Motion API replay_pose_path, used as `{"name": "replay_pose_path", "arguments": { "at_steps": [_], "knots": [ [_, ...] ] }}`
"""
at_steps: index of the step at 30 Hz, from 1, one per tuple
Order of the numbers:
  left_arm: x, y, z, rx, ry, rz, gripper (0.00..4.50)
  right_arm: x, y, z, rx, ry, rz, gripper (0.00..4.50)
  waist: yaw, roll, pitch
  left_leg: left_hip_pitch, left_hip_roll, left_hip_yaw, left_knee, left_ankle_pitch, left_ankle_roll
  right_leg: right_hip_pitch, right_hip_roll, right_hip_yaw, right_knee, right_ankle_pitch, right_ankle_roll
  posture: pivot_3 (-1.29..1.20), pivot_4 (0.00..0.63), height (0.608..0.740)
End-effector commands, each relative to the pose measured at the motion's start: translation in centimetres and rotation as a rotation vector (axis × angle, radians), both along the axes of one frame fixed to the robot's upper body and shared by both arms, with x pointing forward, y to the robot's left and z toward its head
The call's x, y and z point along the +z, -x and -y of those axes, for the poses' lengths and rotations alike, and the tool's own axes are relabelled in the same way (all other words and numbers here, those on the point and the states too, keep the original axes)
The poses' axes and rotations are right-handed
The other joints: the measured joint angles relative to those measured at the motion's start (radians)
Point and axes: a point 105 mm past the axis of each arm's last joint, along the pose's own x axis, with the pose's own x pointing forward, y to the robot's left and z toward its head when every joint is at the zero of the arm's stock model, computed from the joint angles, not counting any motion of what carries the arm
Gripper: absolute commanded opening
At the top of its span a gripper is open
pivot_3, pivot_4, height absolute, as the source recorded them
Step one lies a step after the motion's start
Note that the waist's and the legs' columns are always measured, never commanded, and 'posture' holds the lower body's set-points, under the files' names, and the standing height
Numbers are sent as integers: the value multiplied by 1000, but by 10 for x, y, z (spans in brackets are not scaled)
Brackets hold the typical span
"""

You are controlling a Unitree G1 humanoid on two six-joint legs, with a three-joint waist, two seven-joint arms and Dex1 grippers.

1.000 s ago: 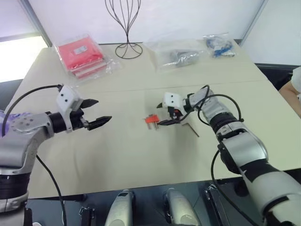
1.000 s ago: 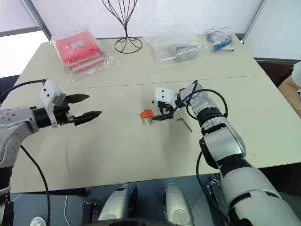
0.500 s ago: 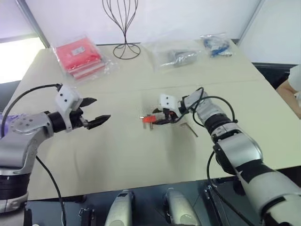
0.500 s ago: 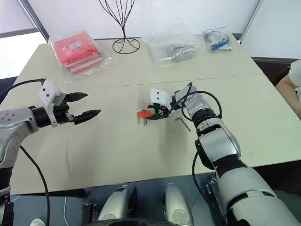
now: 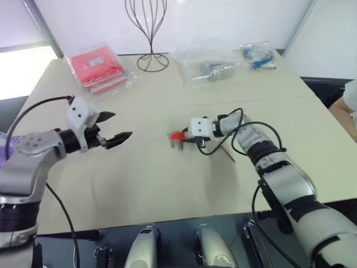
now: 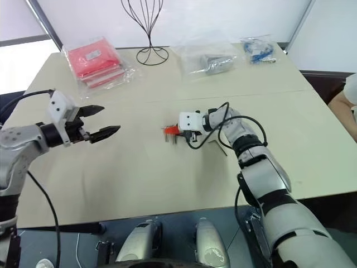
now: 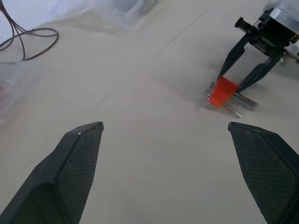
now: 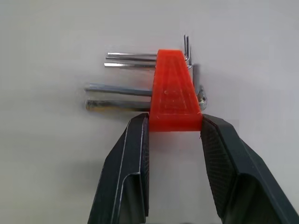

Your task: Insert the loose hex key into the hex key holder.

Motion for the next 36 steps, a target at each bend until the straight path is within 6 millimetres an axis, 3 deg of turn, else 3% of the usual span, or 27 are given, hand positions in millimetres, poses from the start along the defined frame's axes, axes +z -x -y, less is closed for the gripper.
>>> {"name": "replay_pose_path", "arguments": {
  "at_steps": [1, 7, 10, 15, 26, 36],
  "knots": [
    [8, -7, 8, -50, 49, 8, 4500, 35, 0, 3, 62, 19, 320, 1035, 7, 0, 0, -1, 0, 0, 0, 0, 0, 0, 0, 0, 0, 0, 0, 0, 150, 740],
    [17, -19, 30, -164, 135, -30, 4500, 76, 30, -4, 187, -14, 681, 1035, 4, 0, 0, -4, 0, 1, -1, 0, 0, -4, 1, 0, -1, 0, 0, 0, 150, 740],
    [35, -24, 48, -249, 225, -36, 4500, 99, 49, -8, 222, -35, 881, 1035, 5, 0, 0, -5, 0, 1, -1, 0, 0, -5, 2, 0, -1, 0, 0, 0, 150, 740],
    [49, -16, 70, -405, 288, -92, 4500, 123, 69, -15, 195, -105, 1046, 1035, 3, -1, 0, -5, 0, 1, 1, 0, 0, -4, 2, 0, -1, 0, 0, 0, 150, 740],
    [41, -16, 86, -468, 253, -117, 4500, 131, 71, -22, 165, -137, 1068, 1035, 6, -1, 0, -5, 0, 1, 0, 0, 0, -4, 1, 1, -1, 0, 0, 0, 150, 740],
    [52, -22, 92, -443, 302, -61, 4500, 125, 75, -28, 184, -137, 1016, 1035, 6, -1, 0, -5, 0, 1, 0, 0, 0, -4, 2, 1, -1, 0, 0, 0, 150, 740]
  ]
}}
